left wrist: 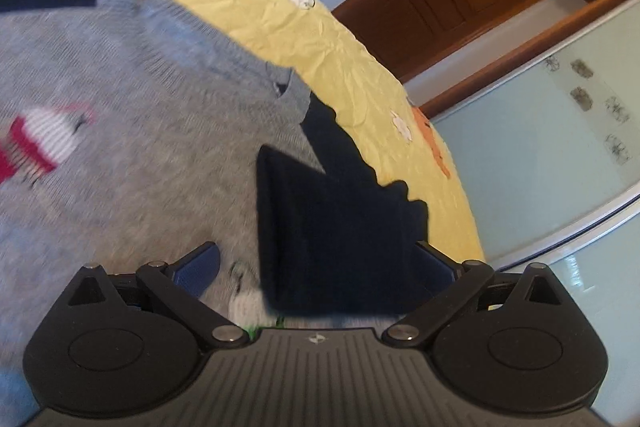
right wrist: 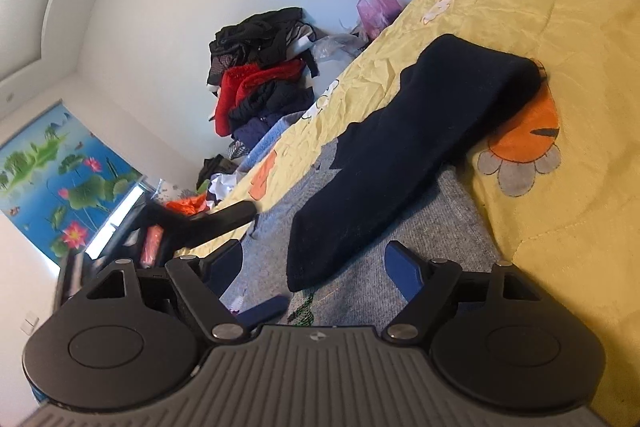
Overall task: Fold small clothes
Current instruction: 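Lay the navy sleeve across the sweater chest with the right tool while the left tool grasps the other sleeve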
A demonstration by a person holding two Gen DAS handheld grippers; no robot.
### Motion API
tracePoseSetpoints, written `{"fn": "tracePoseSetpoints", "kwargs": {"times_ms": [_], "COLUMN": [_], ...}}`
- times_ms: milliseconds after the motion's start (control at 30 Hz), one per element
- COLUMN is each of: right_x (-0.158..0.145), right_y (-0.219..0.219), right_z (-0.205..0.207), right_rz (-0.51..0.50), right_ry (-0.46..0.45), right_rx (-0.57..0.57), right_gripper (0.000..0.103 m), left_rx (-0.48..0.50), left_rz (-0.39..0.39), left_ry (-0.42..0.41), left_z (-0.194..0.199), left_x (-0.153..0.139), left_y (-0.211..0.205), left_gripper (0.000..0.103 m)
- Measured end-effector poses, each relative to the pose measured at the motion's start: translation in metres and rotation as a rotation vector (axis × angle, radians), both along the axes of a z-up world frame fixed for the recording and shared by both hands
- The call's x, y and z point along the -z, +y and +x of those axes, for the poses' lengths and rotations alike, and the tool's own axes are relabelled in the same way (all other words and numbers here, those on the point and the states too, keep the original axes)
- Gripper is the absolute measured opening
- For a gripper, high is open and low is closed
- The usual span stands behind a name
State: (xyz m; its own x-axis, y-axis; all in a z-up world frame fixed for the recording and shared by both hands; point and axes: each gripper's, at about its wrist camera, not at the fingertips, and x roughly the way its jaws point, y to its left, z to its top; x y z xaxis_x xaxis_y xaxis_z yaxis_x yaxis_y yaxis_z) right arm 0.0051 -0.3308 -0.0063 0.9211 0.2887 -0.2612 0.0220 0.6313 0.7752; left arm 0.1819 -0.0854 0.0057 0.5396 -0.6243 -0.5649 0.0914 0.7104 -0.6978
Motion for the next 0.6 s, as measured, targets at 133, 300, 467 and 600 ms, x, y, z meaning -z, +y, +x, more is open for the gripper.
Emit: {"fn": "tracePoseSetpoints", "kwargs": {"times_ms": [133,300,467,600], "right_x": [0.0,-0.001,0.0,0.0], "right_y": [0.0,0.001,0.0,-0.001], "right_z": [0.001,0.003,0.004,0.005], "right_rz": [-0.001,-0.018,-0.019,-0.02], "right_ry": [0.004,0.01,0.009,0.008], "right_rx": [0.001,-0.008,-0.011,-0.011], "right_gripper": [0.08,0.08,0.08,0.08], "left_rx": [0.035,0.042,0.025,-0.049], "left_rz": [0.082,0.162,0.3,0.38], "left_ry": [0.08,0.022,-0.14,-0.206], "left_z": [0.015,0.011,-0.003,-0.007], "left_x": [0.008,0.003,-0.035,-0.056], "left_y": [-0.015,-0.018,-0.006,0.034], "left_gripper": [0.008,0.007,0.007,0.007]}}
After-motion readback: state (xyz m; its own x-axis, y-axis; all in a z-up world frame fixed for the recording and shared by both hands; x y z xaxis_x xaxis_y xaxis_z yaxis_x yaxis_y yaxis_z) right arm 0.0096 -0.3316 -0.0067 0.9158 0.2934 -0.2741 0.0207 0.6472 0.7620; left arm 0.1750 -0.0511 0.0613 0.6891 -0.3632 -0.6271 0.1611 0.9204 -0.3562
